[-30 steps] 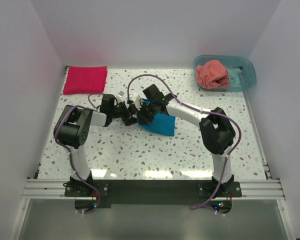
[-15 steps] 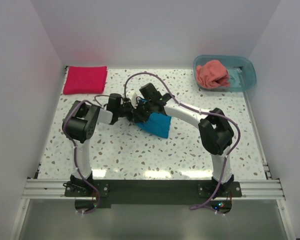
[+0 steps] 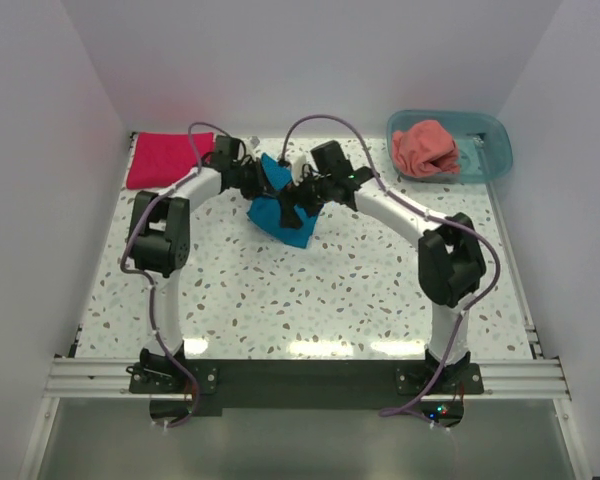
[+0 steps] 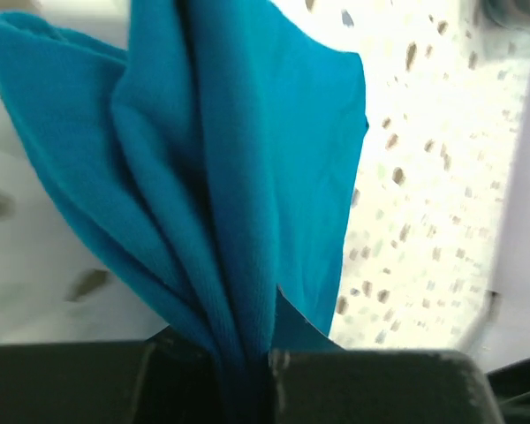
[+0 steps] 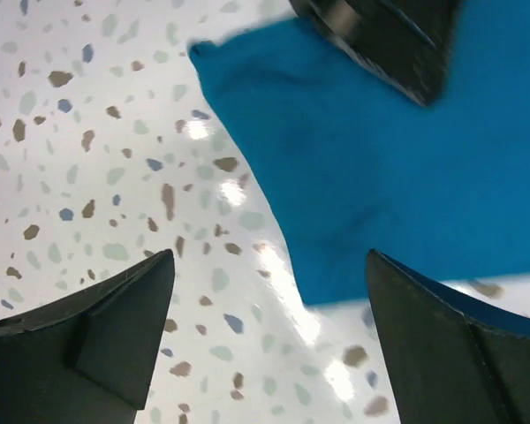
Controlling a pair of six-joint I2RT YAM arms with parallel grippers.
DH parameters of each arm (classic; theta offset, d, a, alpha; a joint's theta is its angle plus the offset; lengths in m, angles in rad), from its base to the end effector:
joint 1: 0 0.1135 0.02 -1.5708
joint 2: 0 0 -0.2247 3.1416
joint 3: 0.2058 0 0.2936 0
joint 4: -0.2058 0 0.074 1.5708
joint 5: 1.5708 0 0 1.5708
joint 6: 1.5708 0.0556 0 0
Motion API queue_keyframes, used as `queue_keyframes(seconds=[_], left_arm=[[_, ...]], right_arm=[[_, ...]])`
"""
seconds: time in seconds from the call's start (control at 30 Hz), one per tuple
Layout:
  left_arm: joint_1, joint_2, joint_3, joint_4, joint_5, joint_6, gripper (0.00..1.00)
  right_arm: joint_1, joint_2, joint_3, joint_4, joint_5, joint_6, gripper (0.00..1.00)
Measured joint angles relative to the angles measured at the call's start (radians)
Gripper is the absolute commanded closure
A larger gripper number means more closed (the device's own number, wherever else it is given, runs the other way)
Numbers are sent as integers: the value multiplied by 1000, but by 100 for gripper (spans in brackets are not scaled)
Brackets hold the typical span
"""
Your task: Fold and stack the t-shirts
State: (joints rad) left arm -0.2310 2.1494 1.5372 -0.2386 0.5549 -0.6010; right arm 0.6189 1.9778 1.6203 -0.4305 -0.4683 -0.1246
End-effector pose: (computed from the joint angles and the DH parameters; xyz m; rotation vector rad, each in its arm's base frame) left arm 0.4727 -0.1413 0.0944 -0.1970 2.5143 -1.0347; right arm 0.3816 0.3026 0.1878 -1.0819 2.1306 0.7901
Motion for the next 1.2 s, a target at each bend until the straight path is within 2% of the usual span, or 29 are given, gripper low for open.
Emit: queue_keyframes(seconds=[0.23, 0.43, 0.57, 0.7, 1.2], left_arm=[[80, 131, 390, -283, -71, 343, 100], [137, 204, 588, -415, -115, 563, 99], [162, 203, 621, -438, -134, 690, 95], [172, 201, 621, -438, -149, 773, 99], [231, 118, 645, -410, -145, 791, 100]], right_arm=[[-135, -151, -32, -34, 37, -34, 2], [-156, -198, -70, -60, 66, -75, 1], [-158, -198, -89, -86, 83, -90, 1], [-158, -198, -92, -95, 87, -98, 1], [-161, -198, -92, -100, 93, -109, 1]])
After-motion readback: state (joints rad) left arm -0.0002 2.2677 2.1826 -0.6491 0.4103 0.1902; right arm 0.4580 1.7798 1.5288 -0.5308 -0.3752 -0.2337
